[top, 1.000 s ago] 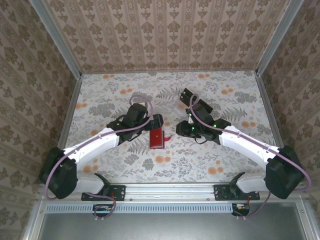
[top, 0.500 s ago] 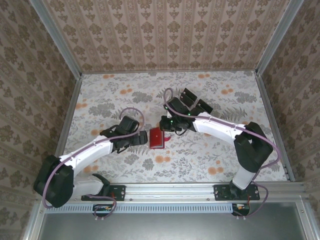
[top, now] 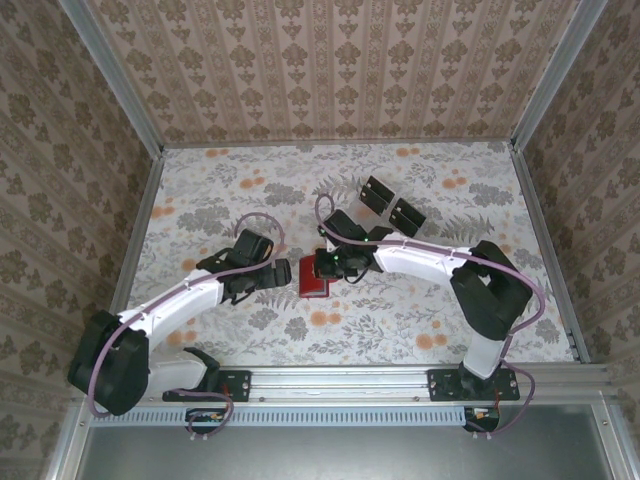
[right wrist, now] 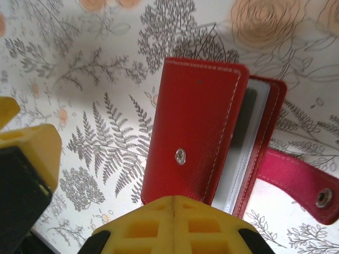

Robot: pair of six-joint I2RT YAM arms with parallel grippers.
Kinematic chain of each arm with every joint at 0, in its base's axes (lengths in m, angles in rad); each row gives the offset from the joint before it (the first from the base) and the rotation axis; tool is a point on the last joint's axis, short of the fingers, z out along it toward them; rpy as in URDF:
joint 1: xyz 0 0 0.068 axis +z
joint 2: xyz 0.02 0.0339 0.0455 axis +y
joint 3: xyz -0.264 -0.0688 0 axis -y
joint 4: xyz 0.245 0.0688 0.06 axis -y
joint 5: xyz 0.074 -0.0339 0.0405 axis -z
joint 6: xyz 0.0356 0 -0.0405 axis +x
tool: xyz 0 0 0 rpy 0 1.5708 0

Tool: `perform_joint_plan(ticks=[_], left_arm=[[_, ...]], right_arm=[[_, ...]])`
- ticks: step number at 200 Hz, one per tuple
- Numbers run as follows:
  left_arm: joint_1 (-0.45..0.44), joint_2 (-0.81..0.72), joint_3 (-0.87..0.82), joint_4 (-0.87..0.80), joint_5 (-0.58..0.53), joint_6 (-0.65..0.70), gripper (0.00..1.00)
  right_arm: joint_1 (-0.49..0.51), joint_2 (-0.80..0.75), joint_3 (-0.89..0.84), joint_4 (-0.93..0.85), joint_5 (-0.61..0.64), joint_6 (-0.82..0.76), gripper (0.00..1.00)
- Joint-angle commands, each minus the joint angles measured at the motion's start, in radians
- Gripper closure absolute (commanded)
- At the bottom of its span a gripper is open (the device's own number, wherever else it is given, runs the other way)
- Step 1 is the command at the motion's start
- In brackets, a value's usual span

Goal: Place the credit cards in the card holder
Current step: Close the card holder at the center of the table.

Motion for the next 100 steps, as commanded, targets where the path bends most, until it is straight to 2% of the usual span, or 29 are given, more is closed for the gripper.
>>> perform_joint_plan(ticks=[1, 100], left_arm=[[0.010, 0.014, -0.003, 0.010, 0.018, 0.023, 0.00], [0.010, 0.097, 0.046, 0.053, 0.050, 0.065, 0.00]], right_arm=[[0.008, 0.029, -0.031, 0.030, -0.019, 0.023, 1.00], [-0.007, 0.085, -0.071, 0.096, -0.007, 0.012, 1.00]])
